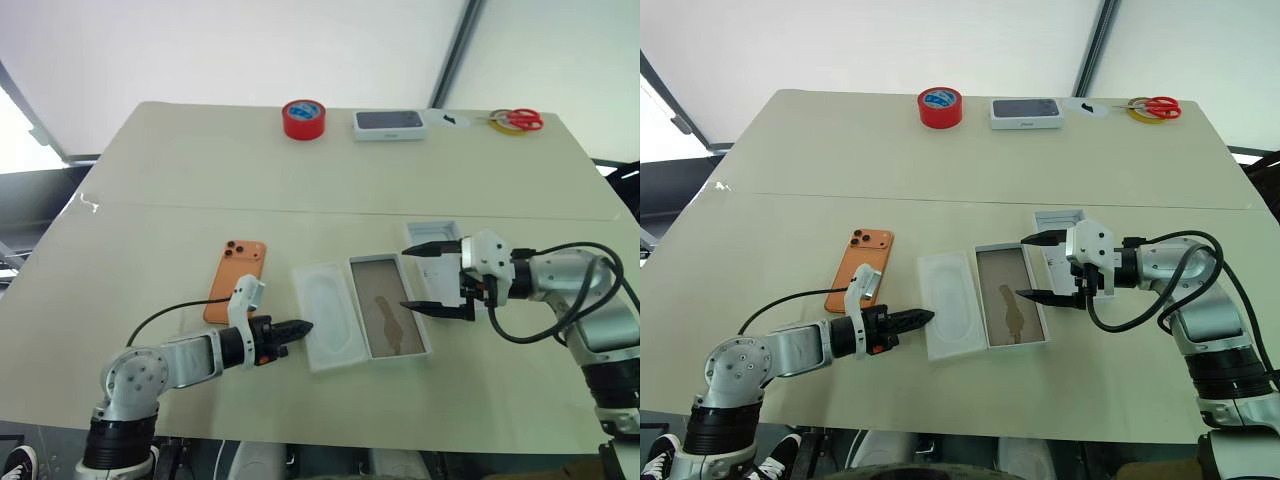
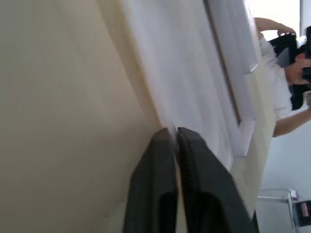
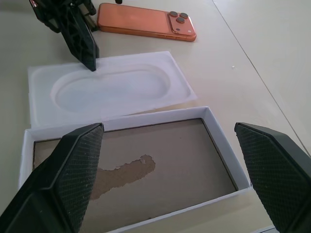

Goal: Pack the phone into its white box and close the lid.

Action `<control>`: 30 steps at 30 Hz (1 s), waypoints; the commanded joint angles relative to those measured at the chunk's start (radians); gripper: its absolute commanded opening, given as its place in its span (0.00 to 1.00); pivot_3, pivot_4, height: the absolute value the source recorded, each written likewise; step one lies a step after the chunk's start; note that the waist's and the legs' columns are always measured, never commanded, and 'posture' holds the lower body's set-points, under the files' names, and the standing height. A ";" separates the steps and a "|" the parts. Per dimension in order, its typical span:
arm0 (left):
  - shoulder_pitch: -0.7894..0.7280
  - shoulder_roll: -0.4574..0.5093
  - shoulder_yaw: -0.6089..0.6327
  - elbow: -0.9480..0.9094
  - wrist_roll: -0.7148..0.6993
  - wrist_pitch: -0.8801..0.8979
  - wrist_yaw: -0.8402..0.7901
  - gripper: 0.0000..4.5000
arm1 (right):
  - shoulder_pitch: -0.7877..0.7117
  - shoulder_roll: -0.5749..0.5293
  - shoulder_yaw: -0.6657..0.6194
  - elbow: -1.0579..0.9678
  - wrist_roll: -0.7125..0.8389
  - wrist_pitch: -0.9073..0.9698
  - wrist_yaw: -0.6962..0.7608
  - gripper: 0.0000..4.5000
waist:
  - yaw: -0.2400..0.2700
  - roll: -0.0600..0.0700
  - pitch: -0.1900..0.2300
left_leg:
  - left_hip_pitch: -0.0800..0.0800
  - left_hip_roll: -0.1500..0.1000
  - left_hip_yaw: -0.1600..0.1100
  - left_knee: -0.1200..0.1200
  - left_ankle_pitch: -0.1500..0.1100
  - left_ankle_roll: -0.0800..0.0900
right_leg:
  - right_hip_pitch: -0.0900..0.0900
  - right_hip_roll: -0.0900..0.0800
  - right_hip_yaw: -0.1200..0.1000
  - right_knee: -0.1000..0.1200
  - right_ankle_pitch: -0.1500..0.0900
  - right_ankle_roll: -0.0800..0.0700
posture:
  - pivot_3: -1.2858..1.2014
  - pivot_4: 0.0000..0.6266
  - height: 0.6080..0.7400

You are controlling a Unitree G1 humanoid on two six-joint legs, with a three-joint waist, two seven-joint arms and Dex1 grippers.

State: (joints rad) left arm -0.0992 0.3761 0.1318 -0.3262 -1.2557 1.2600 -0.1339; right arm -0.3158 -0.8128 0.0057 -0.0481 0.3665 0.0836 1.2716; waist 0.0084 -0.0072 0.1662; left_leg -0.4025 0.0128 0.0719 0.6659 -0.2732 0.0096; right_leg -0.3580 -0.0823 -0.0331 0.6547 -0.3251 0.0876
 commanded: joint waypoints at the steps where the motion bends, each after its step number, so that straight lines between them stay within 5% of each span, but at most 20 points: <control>1: 0.009 0.022 0.034 -0.006 -0.027 0.001 0.003 0.07 | 0.008 0.001 -0.014 -0.055 0.019 0.008 -0.005 1.00 | -0.002 0.000 0.000 | 0.000 0.000 0.000 0.000 0.000 0.000 | 0.000 0.000 0.000 0.000 0.000 0.000 | 0.52 0.24 0.92; 13: -0.011 0.086 0.074 -0.019 -0.103 -0.008 -0.002 0.03 | 0.163 -0.020 0.032 -0.249 0.073 0.082 0.045 1.00 | 0.000 0.000 0.000 | -0.001 0.000 -0.001 -0.001 0.000 0.000 | -0.001 0.000 0.000 -0.001 0.000 0.000 | 0.52 0.24 0.92; 22: -0.066 0.116 0.109 -0.042 -0.151 -0.075 -0.014 0.03 | 0.218 -0.020 0.150 -0.166 -0.137 -0.103 0.042 1.00 | 0.001 0.000 0.000 | -0.001 0.000 -0.001 -0.001 0.000 0.000 | 0.000 0.000 0.000 -0.003 0.000 -0.001 | 0.52 0.24 0.92; 25: -0.090 0.114 0.110 -0.057 -0.137 -0.117 -0.012 0.00 | 0.203 -0.034 0.179 -0.098 -0.196 -0.166 0.055 0.81 | 0.000 0.000 0.000 | -0.002 0.000 -0.001 -0.001 0.000 0.000 | 0.000 0.000 0.000 -0.004 0.000 -0.001 | 0.52 0.24 0.92; 30: -0.117 0.110 0.119 -0.035 -0.154 -0.167 -0.019 0.00 | 0.163 -0.002 0.178 -0.091 -0.156 -0.135 0.048 0.22 | 0.000 0.000 0.000 | -0.001 0.000 -0.001 -0.001 0.000 0.000 | 0.000 0.000 -0.001 -0.003 0.000 -0.001 | 0.52 0.24 0.92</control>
State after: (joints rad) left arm -0.2044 0.4784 0.2265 -0.3397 -1.3873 1.1153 -0.1410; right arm -0.1348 -0.8268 0.1915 -0.1213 0.1761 -0.0678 1.3223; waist 0.0081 -0.0076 0.1666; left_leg -0.4038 0.0129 0.0708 0.6651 -0.2732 0.0093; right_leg -0.3581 -0.0824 -0.0338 0.6512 -0.3253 0.0871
